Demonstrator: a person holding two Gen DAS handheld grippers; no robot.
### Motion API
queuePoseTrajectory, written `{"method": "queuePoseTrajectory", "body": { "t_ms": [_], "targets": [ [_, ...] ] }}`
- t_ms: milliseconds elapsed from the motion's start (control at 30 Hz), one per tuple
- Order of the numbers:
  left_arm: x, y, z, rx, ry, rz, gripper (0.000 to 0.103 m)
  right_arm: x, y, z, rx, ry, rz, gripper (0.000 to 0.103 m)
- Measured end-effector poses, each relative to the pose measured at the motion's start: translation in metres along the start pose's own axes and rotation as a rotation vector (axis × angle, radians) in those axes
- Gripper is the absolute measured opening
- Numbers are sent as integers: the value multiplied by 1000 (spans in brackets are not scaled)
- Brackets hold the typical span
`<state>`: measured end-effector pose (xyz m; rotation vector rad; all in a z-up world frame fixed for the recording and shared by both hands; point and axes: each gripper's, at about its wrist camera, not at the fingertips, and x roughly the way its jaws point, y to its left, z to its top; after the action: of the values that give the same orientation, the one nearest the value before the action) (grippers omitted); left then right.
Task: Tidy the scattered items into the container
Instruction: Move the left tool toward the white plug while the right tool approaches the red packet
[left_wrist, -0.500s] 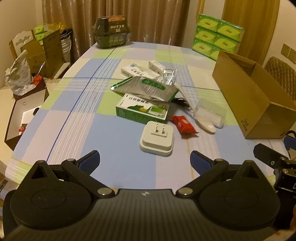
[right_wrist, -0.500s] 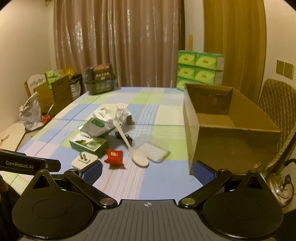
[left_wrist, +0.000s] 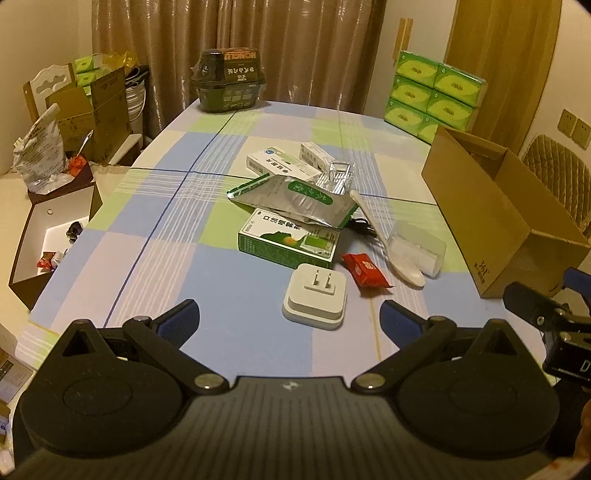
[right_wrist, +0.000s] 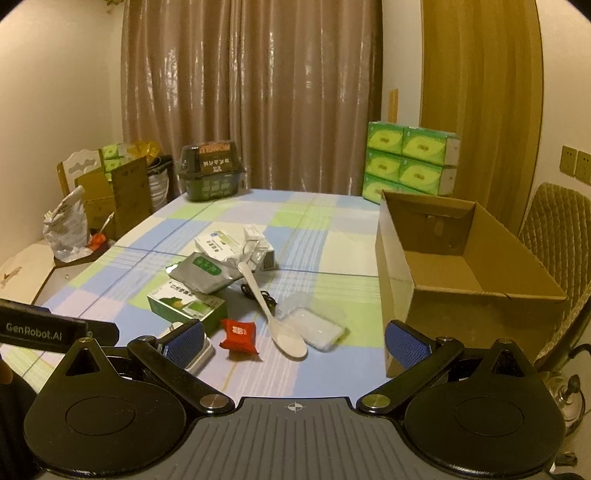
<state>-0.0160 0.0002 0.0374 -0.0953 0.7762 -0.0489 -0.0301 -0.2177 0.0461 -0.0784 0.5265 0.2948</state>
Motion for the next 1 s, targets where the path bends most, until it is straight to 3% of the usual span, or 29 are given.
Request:
{"method": "queuePoseTrajectory", "body": {
  "t_ms": [1000],
  "targets": [
    [43, 15, -8, 44, 106, 14, 102, 69, -2, -11, 45, 146, 34, 101]
  ]
}}
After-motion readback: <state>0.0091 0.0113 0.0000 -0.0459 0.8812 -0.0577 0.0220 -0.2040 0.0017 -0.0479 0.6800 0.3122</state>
